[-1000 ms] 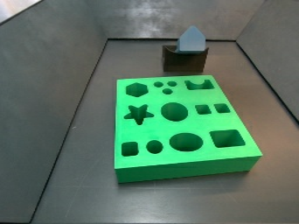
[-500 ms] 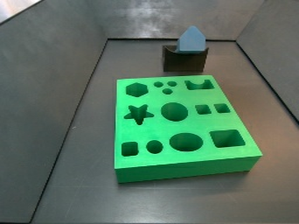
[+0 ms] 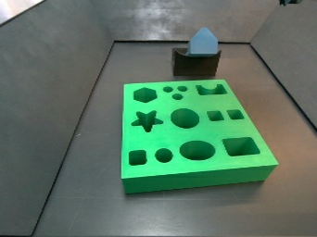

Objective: Pick up the 3 prong object. Move up. Place the 3 prong object on the fixture. Regrasp the 3 prong object. Move to above the board. Insert the 3 prong object.
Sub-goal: Regrasp the 3 prong object.

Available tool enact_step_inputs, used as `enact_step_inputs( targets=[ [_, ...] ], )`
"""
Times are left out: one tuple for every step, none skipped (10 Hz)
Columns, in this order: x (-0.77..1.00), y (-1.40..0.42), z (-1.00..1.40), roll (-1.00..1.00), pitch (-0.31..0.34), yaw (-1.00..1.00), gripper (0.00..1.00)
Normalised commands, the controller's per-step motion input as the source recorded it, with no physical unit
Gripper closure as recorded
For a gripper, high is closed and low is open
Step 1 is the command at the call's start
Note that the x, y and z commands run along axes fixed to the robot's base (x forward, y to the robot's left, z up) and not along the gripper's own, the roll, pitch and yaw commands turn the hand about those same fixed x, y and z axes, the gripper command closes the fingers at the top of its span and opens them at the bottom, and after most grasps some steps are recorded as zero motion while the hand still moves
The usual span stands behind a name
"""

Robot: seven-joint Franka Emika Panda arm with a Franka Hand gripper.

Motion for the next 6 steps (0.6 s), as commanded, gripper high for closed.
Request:
enact_step_inputs(
  targets=[
    [0.08,-0.05,-0.01,0.16,0.033,0.21,0.00],
    [0.03,0.04,-1.00,0.17,0.129,0.22,0.00],
    [0.03,0.04,-1.00,0.17,0.119,0.20,0.00],
    [0.05,0.04,-1.00,0.16,0.076,0.19,0.00],
    [0.06,0.03,-1.00,0.13,0.011,0.19,0.00],
    [0.07,0.03,-1.00,0.11,-0.030,0.18,0.00]
  ],
)
